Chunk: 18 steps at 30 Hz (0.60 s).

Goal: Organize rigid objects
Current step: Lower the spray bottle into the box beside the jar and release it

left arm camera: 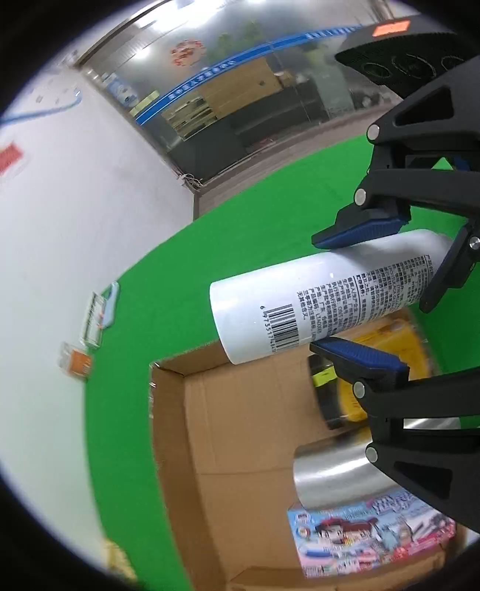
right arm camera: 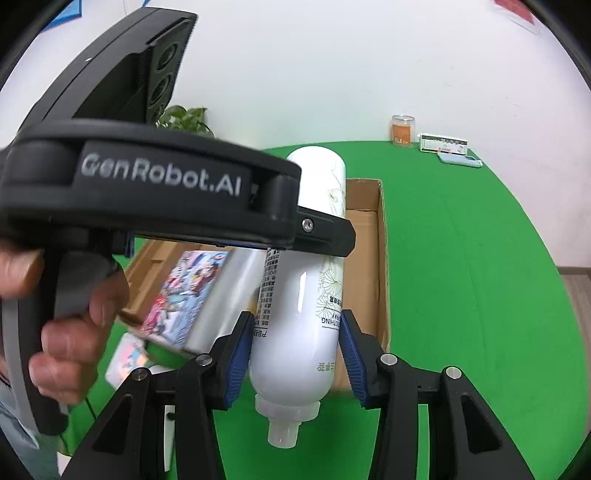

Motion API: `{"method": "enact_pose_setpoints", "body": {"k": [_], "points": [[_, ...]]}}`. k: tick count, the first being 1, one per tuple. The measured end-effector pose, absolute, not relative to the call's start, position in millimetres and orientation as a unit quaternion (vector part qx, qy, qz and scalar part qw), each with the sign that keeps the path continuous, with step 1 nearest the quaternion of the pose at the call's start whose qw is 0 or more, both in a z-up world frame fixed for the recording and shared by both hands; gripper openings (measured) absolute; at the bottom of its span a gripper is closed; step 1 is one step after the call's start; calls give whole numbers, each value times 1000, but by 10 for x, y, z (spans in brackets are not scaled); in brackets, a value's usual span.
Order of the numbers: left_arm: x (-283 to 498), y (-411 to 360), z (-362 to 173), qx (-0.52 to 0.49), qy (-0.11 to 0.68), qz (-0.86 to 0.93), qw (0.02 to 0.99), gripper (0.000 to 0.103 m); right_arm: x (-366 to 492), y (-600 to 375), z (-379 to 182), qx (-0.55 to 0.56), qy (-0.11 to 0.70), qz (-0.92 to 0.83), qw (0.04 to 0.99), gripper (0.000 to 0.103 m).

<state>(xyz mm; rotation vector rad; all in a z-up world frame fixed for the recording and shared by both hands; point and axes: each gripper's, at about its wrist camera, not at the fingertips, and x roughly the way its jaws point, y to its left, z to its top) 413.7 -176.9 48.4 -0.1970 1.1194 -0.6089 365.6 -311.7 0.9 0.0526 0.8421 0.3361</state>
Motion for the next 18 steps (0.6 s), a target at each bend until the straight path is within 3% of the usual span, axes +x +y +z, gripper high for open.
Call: {"method": "enact_pose_setpoints", "body": {"k": [11,18], "points": [[4709,-1872,-271,-120,594,-270,748,48,4115,-3281,-598,41,459,147,875,44],[4737,-1946,-341,-126,607,-284,731,48,4078,-3408,-634,63,471,138,869,45]]}}
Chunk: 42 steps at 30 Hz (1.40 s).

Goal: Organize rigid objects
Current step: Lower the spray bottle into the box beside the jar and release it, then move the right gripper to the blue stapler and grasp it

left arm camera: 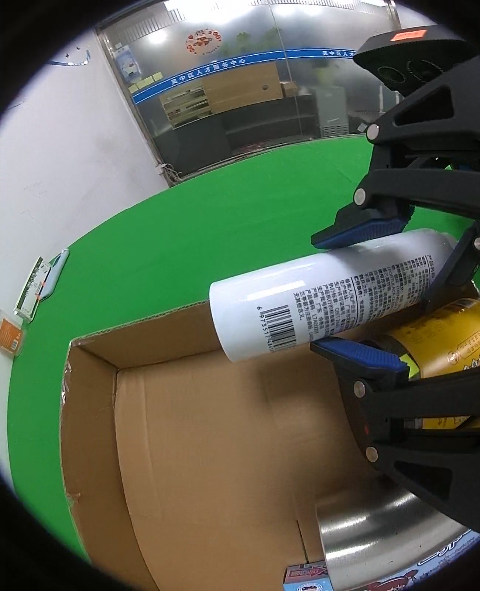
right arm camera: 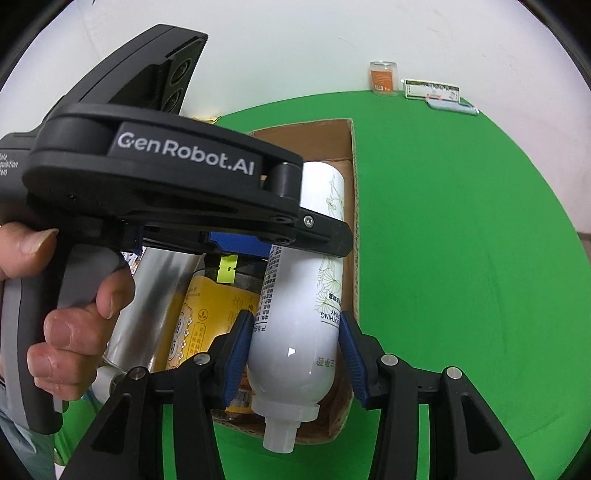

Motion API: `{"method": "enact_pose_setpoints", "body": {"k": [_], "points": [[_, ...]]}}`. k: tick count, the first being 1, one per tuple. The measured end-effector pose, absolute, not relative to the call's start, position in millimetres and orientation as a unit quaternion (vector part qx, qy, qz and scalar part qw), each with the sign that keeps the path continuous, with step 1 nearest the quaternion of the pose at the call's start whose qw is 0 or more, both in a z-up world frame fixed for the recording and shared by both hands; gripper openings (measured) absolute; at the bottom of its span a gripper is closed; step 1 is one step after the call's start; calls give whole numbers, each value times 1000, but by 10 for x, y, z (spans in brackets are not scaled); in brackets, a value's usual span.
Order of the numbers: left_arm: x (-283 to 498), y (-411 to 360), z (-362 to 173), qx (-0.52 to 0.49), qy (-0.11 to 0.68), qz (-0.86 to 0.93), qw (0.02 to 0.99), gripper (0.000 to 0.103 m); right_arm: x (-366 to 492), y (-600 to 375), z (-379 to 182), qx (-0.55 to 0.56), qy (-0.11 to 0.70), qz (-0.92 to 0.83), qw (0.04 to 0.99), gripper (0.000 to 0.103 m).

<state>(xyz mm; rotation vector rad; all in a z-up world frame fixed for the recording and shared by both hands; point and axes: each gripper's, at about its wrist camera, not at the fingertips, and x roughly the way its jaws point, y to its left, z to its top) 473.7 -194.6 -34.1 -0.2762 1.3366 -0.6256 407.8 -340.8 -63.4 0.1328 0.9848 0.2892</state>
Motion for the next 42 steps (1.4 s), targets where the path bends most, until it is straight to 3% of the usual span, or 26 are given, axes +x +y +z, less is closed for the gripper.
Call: {"method": "enact_pose_setpoints", "body": {"k": [5,7,8,16,17,18,28,29,31,32,33,34,36,38,42], "points": [[4773,-2070,-314,-101,609,-275,737,48,4066,-3438,-503,48,457,132,878,49],[4780,-2058,-310,-103,611,-270,737,48,4043,-3460,-459,46,453,134,880,46],[4793,-2041,-312,-109,612,-269,736,48,4030,-3479,-457,53,456,142,877,40],[4868,-1958,-331,-129,613,-260,735,46,4091,-3525,-634,40,477,126,869,37],[4866,-1950,-329,-131,613,-263,733,46,4083,-3538,-697,34,482,122,867,29],[4864,-1940,-328,-132,613,-266,732,46,4085,-3530,-720,25,485,117,866,4],[4649,-1892,-126,-93,574,-273,767,46,3608,-3456,-729,0,473,104,875,5],[4559,-1845,2,-78,549,-270,788,46,3457,-3471,-645,-8,450,93,888,13],[4272,-1700,343,-40,483,-258,836,47,3199,-3460,-542,-18,411,78,908,50],[4121,-1627,494,-22,451,-251,856,48,2971,-3446,-460,-26,372,65,925,95],[3910,-1524,675,2,410,-237,881,56,2799,-3407,-404,-30,345,63,936,101],[3702,-1412,831,23,372,-220,902,76,2635,-3360,-362,-39,323,68,943,103],[3189,-1108,1121,55,282,-163,944,90,2397,-3216,-253,-41,306,81,948,102],[2723,-837,1291,77,225,-127,963,90,2187,-3066,-190,-22,295,96,950,102],[2104,-396,1264,85,244,-70,963,90,1782,-2751,-155,-10,293,128,947,102]]}}
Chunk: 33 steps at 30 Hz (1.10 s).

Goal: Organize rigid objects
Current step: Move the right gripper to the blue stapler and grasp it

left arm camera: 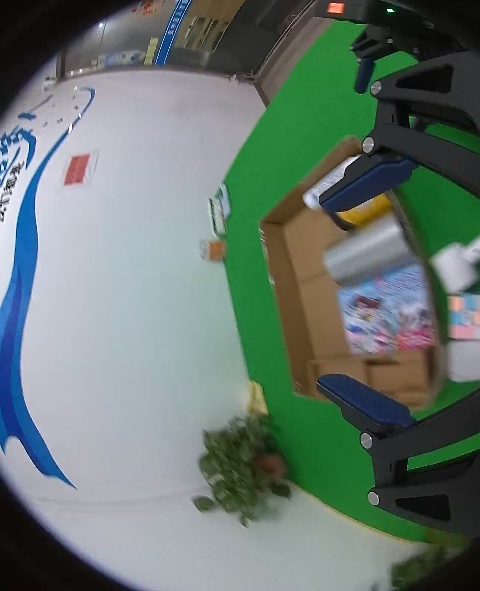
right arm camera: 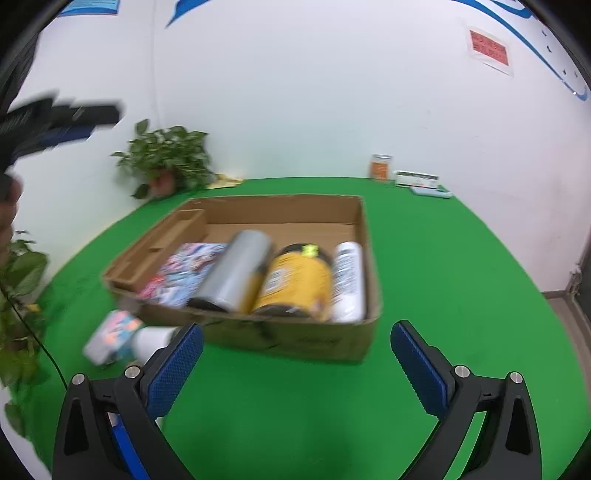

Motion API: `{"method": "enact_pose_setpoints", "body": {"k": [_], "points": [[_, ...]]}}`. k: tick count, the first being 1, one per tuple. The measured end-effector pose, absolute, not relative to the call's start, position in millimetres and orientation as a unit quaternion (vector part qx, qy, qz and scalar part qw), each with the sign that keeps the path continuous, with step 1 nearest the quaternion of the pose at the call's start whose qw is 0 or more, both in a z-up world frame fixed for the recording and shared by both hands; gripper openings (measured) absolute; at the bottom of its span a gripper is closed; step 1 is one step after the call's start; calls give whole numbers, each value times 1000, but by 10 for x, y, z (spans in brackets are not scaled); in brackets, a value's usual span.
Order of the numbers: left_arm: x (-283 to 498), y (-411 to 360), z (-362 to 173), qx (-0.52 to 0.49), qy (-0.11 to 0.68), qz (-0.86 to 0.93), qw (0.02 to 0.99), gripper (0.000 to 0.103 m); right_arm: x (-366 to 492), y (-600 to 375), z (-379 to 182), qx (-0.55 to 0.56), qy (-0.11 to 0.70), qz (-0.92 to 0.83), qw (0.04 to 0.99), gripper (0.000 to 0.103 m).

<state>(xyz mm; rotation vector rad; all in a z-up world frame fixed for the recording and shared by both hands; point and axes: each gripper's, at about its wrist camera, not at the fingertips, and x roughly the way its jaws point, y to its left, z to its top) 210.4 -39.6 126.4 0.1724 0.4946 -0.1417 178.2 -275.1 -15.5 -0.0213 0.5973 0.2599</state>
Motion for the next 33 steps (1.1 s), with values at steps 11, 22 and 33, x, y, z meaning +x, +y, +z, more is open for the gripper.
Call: {"method": "enact_pose_setpoints", "body": {"k": [11,22,33], "points": [[1194,-3,140,-59,378,-113,917,90,631,-2311,-229,-27,311,141,939,102],[1039,-7,-371,-120,420,-158,886,89,123,-2069,-753,-48,347,175,920,102],[1130,112,-967,-211,489,-216,818,67,39,-1728,-1142,-72,374,198,903,99]]}}
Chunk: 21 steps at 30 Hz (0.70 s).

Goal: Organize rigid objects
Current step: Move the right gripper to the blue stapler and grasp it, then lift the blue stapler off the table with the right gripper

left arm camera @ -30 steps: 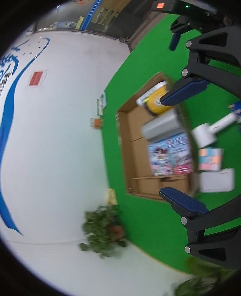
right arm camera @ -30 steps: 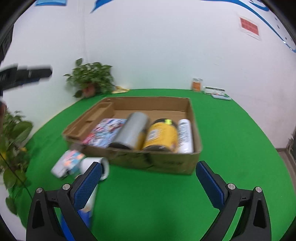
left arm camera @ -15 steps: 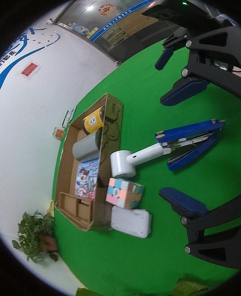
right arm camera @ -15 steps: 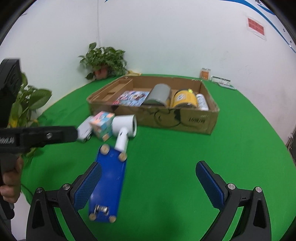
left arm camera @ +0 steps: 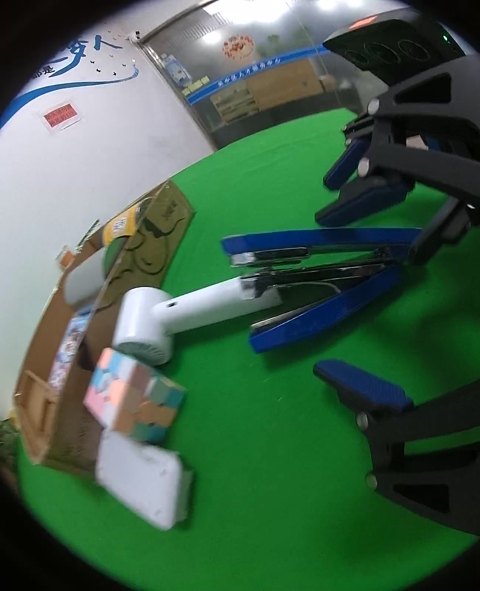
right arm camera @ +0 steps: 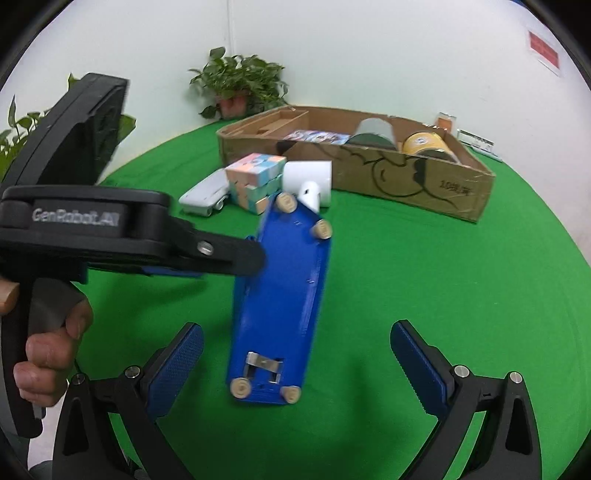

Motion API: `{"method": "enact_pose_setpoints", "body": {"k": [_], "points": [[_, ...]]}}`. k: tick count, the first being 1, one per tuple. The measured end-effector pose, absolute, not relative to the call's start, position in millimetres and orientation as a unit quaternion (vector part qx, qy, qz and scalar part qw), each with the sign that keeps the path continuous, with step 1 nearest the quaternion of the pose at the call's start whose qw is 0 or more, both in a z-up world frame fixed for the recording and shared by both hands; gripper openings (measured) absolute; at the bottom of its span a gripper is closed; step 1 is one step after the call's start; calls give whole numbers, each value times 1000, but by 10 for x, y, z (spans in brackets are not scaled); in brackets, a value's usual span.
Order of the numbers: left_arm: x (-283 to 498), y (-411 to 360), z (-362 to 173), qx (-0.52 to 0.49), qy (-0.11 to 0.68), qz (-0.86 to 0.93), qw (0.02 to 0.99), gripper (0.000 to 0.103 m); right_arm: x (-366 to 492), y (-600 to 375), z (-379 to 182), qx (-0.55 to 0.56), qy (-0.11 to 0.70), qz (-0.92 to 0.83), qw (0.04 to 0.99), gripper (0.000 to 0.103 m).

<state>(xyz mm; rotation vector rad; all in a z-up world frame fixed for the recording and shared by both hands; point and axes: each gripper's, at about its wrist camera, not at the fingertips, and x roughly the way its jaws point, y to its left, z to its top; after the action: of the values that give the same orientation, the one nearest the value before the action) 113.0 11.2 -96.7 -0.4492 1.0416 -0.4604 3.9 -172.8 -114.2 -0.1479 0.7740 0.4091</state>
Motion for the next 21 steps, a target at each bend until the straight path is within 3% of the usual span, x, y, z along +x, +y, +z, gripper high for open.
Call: {"method": "enact_pose_setpoints", "body": {"k": [4,6,8,18,21], "points": [[1154,69,-1026,-220,500,-240,802,53,76,-1647,-1246,-75,394,214,891,81],[1151,35,-1057,-207,510,-240,800,44,122,-1637,-1321,-67,415,220,880,61],[1142,6,-1112,-212,521,-248,789,39,162,-1647,-1379,-53,429,228,873,52],[1075,-32,-1111,-212,516,-263,787,37,259,-1900,-1398,45,445,239,862,49],[1065,-85,-1035,-198,509,-266,795,40,314,-2093,-1432,123,459,265,839,49]]}}
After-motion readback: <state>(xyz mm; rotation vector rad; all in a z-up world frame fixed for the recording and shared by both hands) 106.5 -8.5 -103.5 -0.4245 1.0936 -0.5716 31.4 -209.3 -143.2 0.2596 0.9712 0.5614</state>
